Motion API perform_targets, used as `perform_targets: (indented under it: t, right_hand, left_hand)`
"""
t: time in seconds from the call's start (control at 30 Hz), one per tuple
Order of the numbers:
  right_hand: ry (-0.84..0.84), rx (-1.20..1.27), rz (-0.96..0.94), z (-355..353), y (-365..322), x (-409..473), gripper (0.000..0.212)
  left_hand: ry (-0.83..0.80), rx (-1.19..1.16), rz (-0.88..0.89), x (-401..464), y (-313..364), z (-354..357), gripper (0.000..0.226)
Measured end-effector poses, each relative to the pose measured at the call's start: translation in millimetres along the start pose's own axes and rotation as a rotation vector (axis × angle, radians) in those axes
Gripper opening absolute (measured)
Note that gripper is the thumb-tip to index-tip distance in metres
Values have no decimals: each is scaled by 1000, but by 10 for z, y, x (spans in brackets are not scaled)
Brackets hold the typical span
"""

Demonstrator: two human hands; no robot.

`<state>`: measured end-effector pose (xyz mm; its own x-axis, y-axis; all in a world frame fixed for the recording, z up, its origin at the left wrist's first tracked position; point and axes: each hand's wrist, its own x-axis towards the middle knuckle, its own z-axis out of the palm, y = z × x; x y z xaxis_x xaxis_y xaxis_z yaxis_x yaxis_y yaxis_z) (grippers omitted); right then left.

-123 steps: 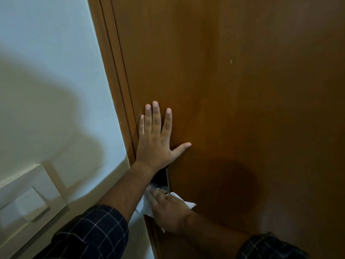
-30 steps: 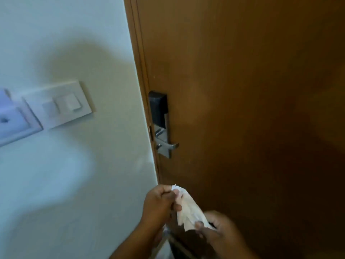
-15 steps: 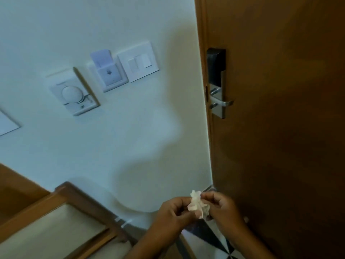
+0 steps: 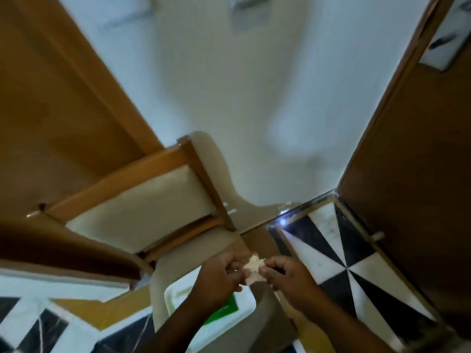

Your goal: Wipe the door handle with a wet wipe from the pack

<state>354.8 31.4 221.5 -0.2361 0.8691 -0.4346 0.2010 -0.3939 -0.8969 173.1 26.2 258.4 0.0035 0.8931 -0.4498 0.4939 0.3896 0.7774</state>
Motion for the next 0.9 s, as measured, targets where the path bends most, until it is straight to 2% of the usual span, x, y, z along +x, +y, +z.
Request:
perform_targets:
  t: [0.07, 0.17, 0.33, 0.5, 0.7, 0.83, 0.9]
  right_hand:
    - [-22, -65, 39, 453, 190, 62, 20]
    - [-34, -159, 129, 965, 501, 138, 9]
    - [-36, -247, 338, 1461, 1082, 360, 21]
    - [69, -299, 480, 1757, 1664, 596, 12]
    - [181, -533, 399, 2080, 2180, 758, 9]
    - [291, -928, 319, 2106, 2203, 695, 29]
    - [306, -906, 351, 2061, 2157, 681, 35]
  left_hand:
    - [-19, 95, 8, -16, -448, -210, 17]
    - [-76, 286, -6, 7, -1050, -377, 17]
    - [-134, 273, -123, 151, -1914, -370, 15]
    - [-171, 279, -214, 325, -2557, -100, 16]
    - [-135, 349, -220, 496, -3052, 200, 16]
    - [-158, 433, -130, 492, -3203, 307, 17]
    - [-156, 414, -129, 480, -3226, 297, 20]
